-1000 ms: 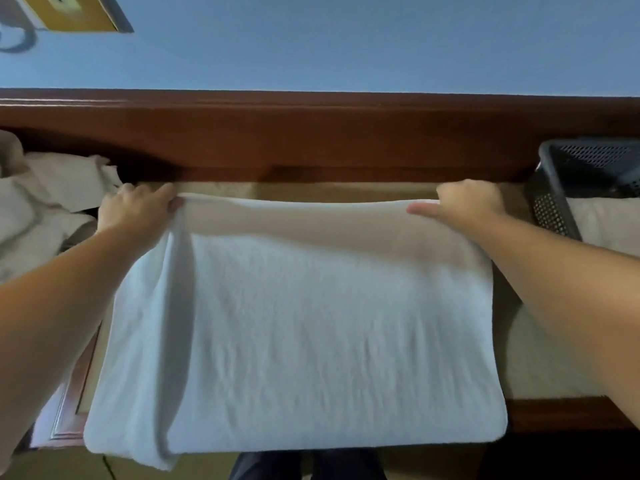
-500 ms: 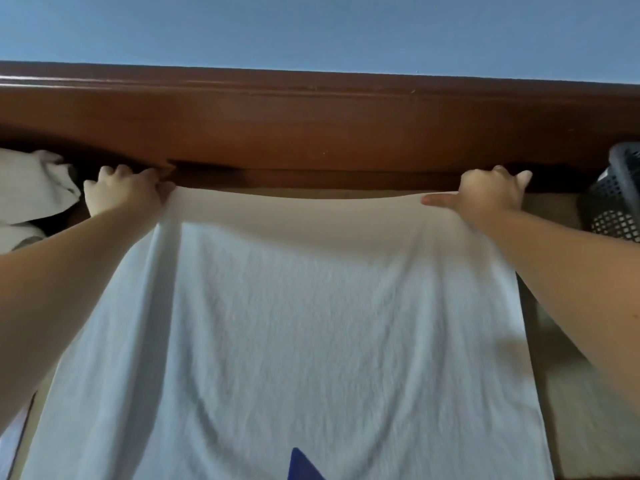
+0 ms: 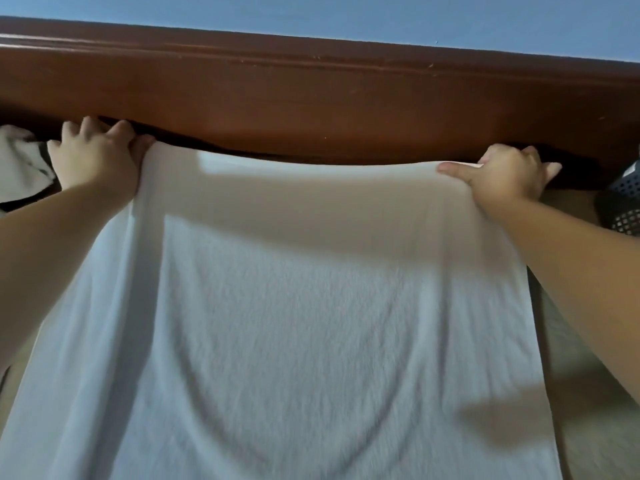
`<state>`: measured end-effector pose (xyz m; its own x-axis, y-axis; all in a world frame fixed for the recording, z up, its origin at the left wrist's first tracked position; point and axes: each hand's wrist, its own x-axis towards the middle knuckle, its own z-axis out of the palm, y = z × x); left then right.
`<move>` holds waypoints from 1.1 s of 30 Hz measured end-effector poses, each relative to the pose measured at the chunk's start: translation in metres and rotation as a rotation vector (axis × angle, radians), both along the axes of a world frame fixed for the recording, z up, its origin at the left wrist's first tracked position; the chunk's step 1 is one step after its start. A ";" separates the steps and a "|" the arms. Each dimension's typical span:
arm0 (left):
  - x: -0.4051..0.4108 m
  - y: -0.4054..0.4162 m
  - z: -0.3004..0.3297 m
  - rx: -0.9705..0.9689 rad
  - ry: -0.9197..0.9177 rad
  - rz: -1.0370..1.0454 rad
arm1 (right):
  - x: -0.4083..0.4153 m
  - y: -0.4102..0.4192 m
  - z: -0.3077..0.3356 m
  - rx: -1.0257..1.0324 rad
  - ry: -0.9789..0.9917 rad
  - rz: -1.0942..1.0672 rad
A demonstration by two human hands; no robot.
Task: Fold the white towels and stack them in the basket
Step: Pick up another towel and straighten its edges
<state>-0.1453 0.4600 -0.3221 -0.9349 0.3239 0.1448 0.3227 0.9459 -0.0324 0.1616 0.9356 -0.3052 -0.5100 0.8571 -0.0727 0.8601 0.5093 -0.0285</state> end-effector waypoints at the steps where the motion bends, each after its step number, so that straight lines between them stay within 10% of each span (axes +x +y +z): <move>1: 0.000 0.002 -0.002 0.002 -0.002 0.013 | -0.002 0.002 -0.002 -0.014 0.002 -0.028; 11: 0.011 0.006 0.004 0.338 -0.341 0.379 | -0.012 -0.053 -0.009 0.060 0.242 -0.300; 15: 0.028 -0.039 0.008 0.539 -0.495 0.544 | -0.017 -0.162 -0.005 -0.068 0.317 0.064; 21: 0.060 -0.098 0.016 0.455 -0.759 0.589 | -0.063 -0.321 0.004 -0.515 -0.094 0.715; 33: 0.104 -0.132 0.024 0.437 -0.604 0.382 | -0.120 -0.382 0.009 -0.499 -0.445 0.639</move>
